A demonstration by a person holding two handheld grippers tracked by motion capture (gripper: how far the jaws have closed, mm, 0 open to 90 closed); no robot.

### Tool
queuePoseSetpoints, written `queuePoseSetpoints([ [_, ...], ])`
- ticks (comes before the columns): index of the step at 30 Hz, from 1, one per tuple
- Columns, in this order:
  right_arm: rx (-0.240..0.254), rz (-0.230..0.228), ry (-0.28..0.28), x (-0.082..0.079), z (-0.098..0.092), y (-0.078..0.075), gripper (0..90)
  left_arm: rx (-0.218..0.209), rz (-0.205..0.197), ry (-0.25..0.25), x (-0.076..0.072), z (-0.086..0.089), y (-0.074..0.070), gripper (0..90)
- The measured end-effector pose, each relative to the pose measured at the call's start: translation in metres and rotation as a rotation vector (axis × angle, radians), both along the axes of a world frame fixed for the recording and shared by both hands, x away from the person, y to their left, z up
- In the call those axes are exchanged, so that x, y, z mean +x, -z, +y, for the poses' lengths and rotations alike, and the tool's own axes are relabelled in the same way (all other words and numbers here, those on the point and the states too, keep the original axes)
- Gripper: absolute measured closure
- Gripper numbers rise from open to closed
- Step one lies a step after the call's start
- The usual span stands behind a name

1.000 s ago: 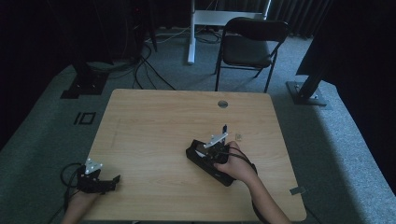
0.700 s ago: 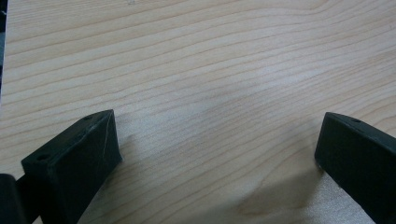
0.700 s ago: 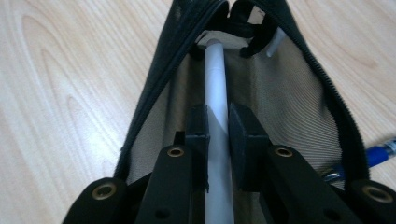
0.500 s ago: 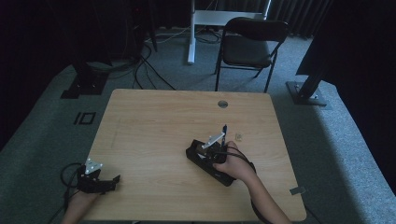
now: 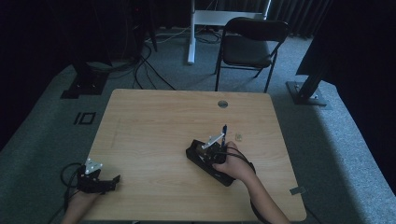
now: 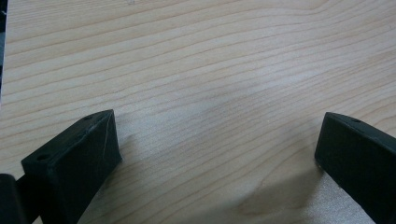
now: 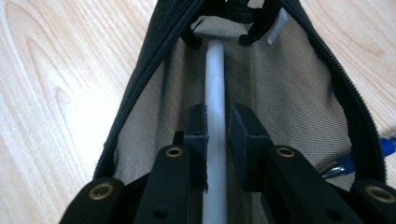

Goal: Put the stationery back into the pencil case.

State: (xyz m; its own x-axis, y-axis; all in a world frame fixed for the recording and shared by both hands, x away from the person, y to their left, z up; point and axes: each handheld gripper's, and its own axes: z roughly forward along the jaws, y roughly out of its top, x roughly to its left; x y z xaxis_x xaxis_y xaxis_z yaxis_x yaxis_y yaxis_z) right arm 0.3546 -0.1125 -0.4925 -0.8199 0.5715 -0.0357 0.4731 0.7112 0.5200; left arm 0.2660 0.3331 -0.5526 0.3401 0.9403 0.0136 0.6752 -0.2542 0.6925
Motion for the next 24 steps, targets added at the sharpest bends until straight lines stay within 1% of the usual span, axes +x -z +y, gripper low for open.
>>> queuePoseSetpoints([
  [4,0.024,-0.005,0.005,-0.001,-0.001,-0.004,76.9,0.0,0.0,0.0,0.0,0.0,0.0,0.0],
  [9,0.039,-0.017,0.002,-0.003,-0.005,-0.012,77.3,0.0,0.0,0.0,0.0,0.0,0.0,0.0],
  [12,0.061,-0.023,0.006,-0.005,-0.008,-0.018,77.2,0.0,0.0,0.0,0.0,0.0,0.0,0.0],
  [16,0.095,-0.032,0.013,-0.006,-0.014,-0.025,76.9,0.0,0.0,0.0,0.0,0.0,0.0,0.0],
  [19,0.141,-0.038,0.017,-0.007,-0.019,-0.032,76.8,0.0,0.0,0.0,0.0,0.0,0.0,0.0],
  [21,0.166,-0.053,0.023,-0.008,-0.022,-0.037,76.9,0.001,-0.001,0.001,0.0,0.0,0.0,0.0],
  [24,0.192,-0.06,0.04,-0.007,-0.026,-0.043,77.4,0.001,-0.001,0.001,0.0,0.0,0.0,0.0],
])
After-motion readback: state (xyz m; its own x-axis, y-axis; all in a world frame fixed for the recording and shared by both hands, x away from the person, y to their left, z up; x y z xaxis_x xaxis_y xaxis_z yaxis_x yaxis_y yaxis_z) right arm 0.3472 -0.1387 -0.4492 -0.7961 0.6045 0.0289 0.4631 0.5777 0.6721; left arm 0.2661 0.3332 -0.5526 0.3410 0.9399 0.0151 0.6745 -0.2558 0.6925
